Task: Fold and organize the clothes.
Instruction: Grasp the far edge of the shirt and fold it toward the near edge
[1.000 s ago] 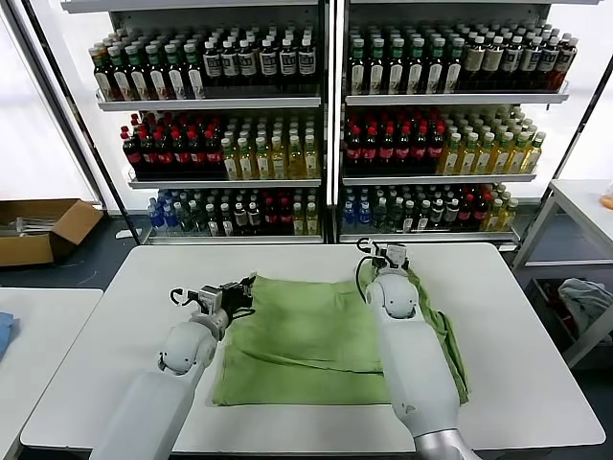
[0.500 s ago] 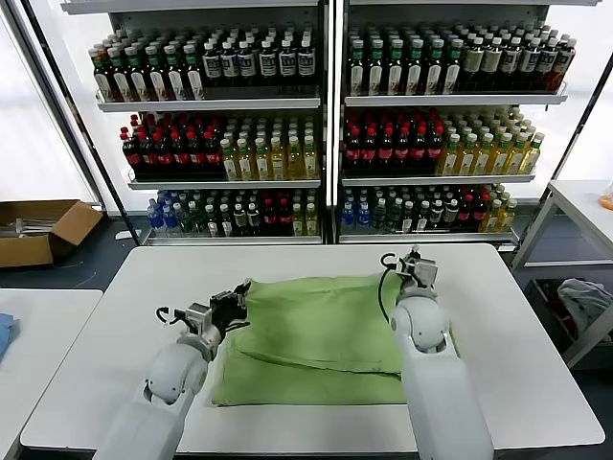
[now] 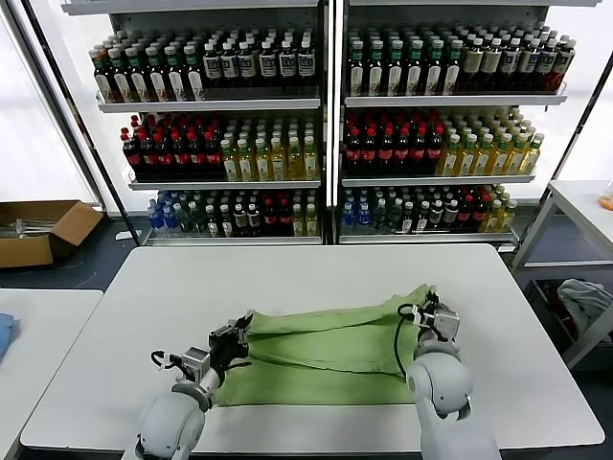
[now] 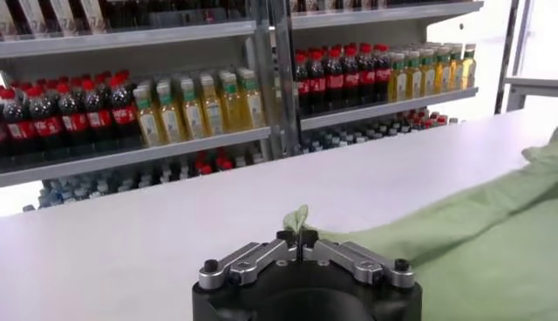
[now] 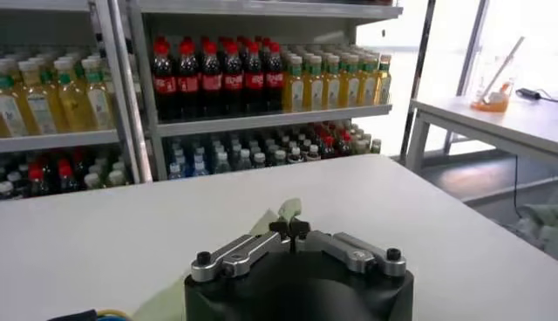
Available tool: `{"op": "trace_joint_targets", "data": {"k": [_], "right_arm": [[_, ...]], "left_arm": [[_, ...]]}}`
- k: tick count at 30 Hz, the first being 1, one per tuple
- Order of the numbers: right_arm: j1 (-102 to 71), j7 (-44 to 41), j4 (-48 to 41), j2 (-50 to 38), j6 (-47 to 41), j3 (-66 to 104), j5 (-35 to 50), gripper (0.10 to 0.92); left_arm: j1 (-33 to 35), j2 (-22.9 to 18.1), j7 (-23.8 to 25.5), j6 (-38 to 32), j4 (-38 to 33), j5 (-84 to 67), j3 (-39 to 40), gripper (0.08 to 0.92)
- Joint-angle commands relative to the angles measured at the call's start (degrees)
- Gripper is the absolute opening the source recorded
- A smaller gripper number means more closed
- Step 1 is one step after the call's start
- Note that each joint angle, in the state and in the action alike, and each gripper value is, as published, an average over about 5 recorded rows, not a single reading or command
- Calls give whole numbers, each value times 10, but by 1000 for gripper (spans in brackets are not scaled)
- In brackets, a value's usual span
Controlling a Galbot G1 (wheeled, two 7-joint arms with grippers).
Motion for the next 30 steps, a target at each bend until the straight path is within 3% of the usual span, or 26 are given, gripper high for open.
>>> {"op": "trace_joint_targets", "data": {"k": [1,26,30], "right_arm": [[-95,0,65,-5,6,7,-3,107],[-138,-2,60,-6,6,13,-14,107],[-140,0,51,-6,6,14,-17,107]], "left_arm": [[75,-7,2,-7,-33,25,-11,89],[74,-7,7,-9,-21,40,-21,91],[70,-7,7,-7,-22,43,-22,144]]}}
